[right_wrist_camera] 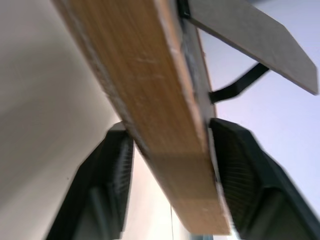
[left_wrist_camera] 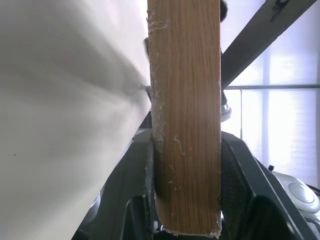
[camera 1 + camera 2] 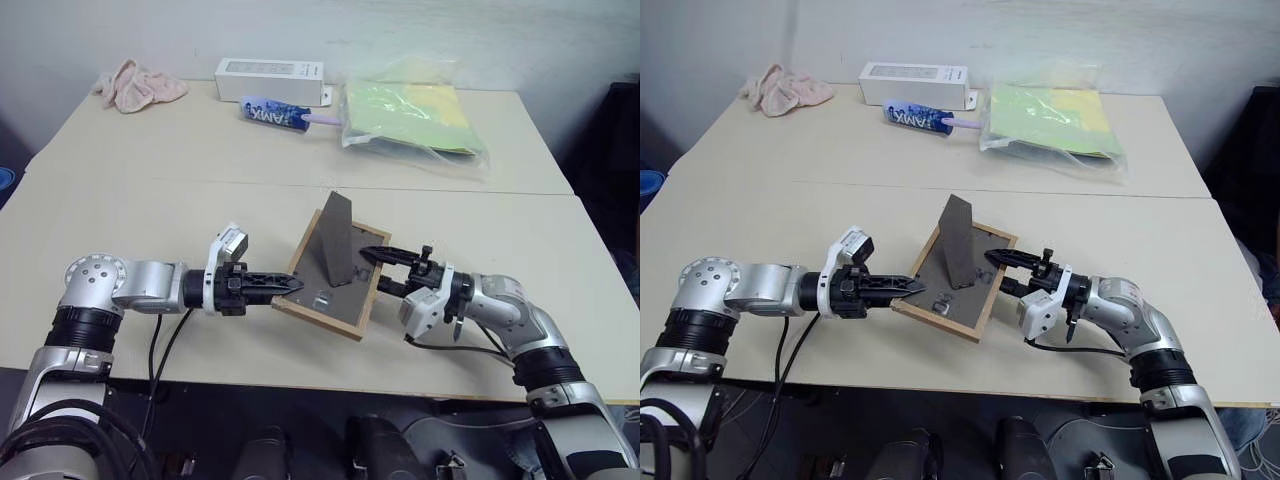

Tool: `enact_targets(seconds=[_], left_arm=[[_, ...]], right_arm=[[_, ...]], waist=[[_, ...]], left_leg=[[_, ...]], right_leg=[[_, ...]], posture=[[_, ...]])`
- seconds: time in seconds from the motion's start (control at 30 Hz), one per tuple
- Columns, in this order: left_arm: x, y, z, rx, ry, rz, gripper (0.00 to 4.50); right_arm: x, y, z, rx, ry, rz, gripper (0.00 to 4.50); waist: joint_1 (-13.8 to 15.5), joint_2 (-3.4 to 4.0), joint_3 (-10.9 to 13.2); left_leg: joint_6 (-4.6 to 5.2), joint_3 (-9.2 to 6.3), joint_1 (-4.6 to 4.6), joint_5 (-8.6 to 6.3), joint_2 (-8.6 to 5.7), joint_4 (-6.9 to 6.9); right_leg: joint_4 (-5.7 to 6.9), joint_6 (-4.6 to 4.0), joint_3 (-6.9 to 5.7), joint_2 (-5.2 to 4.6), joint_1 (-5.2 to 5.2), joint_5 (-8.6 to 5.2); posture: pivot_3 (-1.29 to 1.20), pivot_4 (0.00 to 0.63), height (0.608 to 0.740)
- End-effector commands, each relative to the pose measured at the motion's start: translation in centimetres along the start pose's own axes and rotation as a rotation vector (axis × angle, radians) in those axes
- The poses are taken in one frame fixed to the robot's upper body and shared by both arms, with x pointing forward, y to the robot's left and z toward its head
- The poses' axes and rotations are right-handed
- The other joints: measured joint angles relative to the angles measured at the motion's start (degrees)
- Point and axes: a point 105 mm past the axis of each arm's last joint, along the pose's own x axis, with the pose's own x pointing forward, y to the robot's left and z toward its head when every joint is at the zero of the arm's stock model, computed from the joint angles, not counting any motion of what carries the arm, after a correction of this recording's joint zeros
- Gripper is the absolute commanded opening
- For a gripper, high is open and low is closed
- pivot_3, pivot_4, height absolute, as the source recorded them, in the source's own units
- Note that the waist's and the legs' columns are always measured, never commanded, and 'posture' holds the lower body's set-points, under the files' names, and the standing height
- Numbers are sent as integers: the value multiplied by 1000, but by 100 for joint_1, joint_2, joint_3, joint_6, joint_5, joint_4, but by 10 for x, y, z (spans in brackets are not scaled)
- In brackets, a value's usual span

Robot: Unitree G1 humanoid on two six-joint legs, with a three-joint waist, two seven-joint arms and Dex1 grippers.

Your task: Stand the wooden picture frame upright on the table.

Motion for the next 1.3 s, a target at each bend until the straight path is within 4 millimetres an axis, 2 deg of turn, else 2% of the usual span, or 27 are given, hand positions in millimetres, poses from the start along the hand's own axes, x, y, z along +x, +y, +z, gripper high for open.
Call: enact_targets(seconds=[0.03,0.1,0.2,0.3,0.4,0.47,0.5,0.53,0.6,0.63,0.73,0.83,0.97,1.1,1.23,1.3], left_arm=[[0,-17,4,74,-27,-50,1623],[-1,-24,4,111,-38,-66,2197],[-11,-27,5,171,-88,-12,3033],[-41,-25,10,256,-214,122,3907],[-77,-21,17,418,-358,254,3941],[-94,-18,22,683,-421,336,3941],[-101,-11,26,878,-431,429,3941],[-103,-4,24,1087,-368,506,3941],[-96,1,17,1338,-284,523,4495],[-93,0,16,1386,-295,501,4500],[-75,-10,13,1537,-287,397,4500],[-66,-14,10,1547,-288,331,4500],[-60,-14,5,1521,-264,284,4500],[-57,-14,4,1500,-262,262,4500],[-56,-17,7,1502,-275,262,4500],[-58,-17,9,1504,-275,273,4500]], right_arm=[[-2,-16,-2,-21,5,-91,1572],[0,-20,-4,-8,5,-113,1537],[3,-26,-2,6,-9,-148,1256],[4,-32,0,48,-29,-183,1256],[2,-31,1,149,-43,-196,1256],[1,-33,1,261,-52,-223,1256],[0,-34,1,332,-59,-232,1255],[1,-33,-3,504,-55,-250,1255],[1,-32,-1,871,-106,-278,1255],[1,-30,1,1043,-133,-269,1255],[1,-23,2,1332,-135,-209,1255],[3,-17,-7,1531,-84,-226,1255],[2,1,-18,1688,-4,-224,1255],[1,21,-25,1735,65,-228,1255],[-1,39,-23,1733,113,-179,1255],[-5,48,-25,1652,181,-147,1255]], waist=[[0,0,0],[-1,0,0],[-22,2,1],[-80,2,1],[-113,7,5],[-102,16,10],[-90,17,10],[-54,19,11],[16,18,11],[64,20,12],[151,22,13],[142,24,14],[118,24,14],[40,24,13],[2,23,13],[5,23,13]], left_leg=[[0,0,0,0,0,1],[0,0,0,0,0,2],[0,0,0,0,0,1],[-6,0,2,2,7,-2],[-9,0,6,3,8,-10],[-9,1,7,3,6,-12],[-9,2,7,3,4,-12],[-9,3,8,3,4,-13],[-9,4,8,3,4,-23],[-9,2,7,3,6,-24],[5,-1,0,-4,5,-24],[17,-2,-3,-12,6,-30],[18,-2,-2,-11,6,-55],[15,1,-1,-7,6,-72],[19,5,6,-2,4,-71],[19,5,15,-2,4,-72]], right_leg=[[0,0,0,0,0,0],[-2,0,0,0,0,0],[-20,-1,0,0,0,0],[-20,-3,2,4,-2,-2],[-19,-10,1,4,-1,-6],[-20,-12,0,4,-1,-6],[-22,-12,0,3,1,-7],[-23,-12,1,3,1,-7],[-33,-14,-4,5,4,-7],[-34,-15,-5,5,4,-8],[-42,-15,-6,-11,3,-7],[-50,-13,-6,-16,2,-6],[-65,-11,-9,-15,-1,-5],[-70,-9,-10,-10,-4,-4],[-66,-2,-6,-11,3,0],[-63,-2,-5,-11,9,0]], posture=[[0,150,740],[0,150,740],[0,150,740],[0,150,740],[0,150,740],[0,150,740],[0,150,740],[0,150,740],[0,150,740],[0,150,740],[0,150,740],[0,150,740],[0,150,740],[0,150,740],[0,150,740],[0,150,740]])
